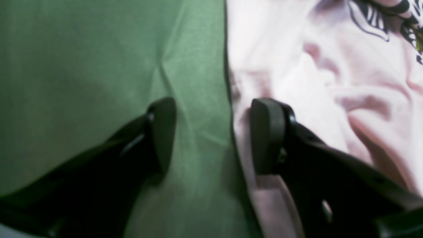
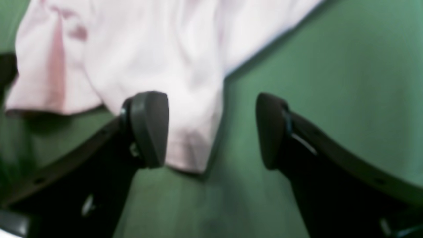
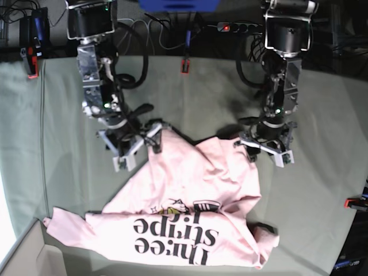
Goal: Layout the t-shirt on the table in an organized manner, then fold the t-shirt properly
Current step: 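Lower the shirt onto the table and release both grippers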
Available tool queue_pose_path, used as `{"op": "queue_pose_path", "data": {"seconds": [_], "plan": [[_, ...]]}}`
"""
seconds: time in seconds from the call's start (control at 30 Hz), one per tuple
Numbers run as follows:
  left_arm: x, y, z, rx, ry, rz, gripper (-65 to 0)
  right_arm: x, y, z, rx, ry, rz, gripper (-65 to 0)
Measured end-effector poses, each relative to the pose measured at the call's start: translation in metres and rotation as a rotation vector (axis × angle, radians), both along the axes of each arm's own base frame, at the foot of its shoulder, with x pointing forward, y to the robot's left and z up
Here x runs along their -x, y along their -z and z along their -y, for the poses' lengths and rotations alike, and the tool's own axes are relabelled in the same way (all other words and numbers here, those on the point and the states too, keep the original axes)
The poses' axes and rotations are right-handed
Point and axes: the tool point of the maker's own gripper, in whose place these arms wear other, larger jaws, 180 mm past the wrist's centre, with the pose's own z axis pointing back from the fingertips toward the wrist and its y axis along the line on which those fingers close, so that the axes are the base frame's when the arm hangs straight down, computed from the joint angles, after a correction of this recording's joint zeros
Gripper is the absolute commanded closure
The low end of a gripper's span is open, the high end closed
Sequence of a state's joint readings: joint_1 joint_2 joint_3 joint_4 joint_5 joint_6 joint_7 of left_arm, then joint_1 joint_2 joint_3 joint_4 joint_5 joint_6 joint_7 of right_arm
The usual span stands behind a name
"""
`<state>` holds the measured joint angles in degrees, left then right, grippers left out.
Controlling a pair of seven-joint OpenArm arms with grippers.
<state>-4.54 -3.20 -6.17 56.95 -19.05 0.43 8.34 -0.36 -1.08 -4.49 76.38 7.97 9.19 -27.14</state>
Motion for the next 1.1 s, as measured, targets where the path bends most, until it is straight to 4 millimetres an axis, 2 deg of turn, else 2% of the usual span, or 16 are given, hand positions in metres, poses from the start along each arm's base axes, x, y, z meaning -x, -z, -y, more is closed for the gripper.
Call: {"op": "queue_pose_path", "data": {"seconds": [0.07, 0.1, 0.23, 0.27, 0.33, 0.47, 0.53, 0.63, 0.77, 0.87, 0.97, 1.1], "plan": [[-0.001, 0.0, 0.003, 0.006, 0.001, -0.005, -32.4, 0.004, 0.009, 0.003, 0.007, 0.003, -0.027, -41.6], [-0.001, 0.001, 0.004, 0.01, 0.0, -0.005, -29.2, 0.004, 0.011, 0.004, 0.008, 0.007, -0.032, -41.6], [0.001, 0.003, 0.009, 0.026, -0.002, -0.012, -2.4, 0.006, 0.021, -0.004, -0.009, 0.005, -0.06, -41.1], [0.002, 0.004, 0.008, 0.029, -0.004, -0.018, 0.0, 0.006, 0.021, -0.008, -0.019, 0.007, -0.055, -41.0], [0.002, 0.005, 0.008, 0.03, -0.004, -0.023, -1.7, 0.004, 0.021, -0.015, -0.034, 0.004, -0.061, -41.0], [0.003, 0.0, 0.005, 0.025, 0.007, -0.027, -0.1, 0.005, 0.018, -0.037, -0.078, 0.001, -0.068, -40.8], [0.011, -0.001, 0.001, 0.015, 0.018, -0.038, -0.2, 0.005, 0.017, -0.045, -0.094, -0.003, -0.07, -38.1], [0.021, -0.01, -0.003, 0.0, 0.022, -0.025, -0.2, 0.005, 0.017, -0.045, -0.096, -0.001, -0.07, -26.2], [0.009, -0.037, -0.012, -0.03, 0.028, 0.052, -0.2, 0.007, 0.018, -0.043, -0.091, -0.002, -0.077, -1.3], [0.011, -0.052, -0.024, -0.043, 0.011, 0.094, -0.2, 0.009, 0.018, -0.036, -0.076, -0.001, -0.072, 0.0], [0.029, -0.059, -0.049, -0.061, -0.051, 0.094, -0.2, 0.021, 0.007, -0.018, -0.045, 0.008, -0.038, 0.0], [0.038, -0.095, -0.077, -0.104, -0.113, 0.18, -0.2, 0.034, -0.032, 0.002, -0.013, 0.02, 0.072, 0.0]]}}
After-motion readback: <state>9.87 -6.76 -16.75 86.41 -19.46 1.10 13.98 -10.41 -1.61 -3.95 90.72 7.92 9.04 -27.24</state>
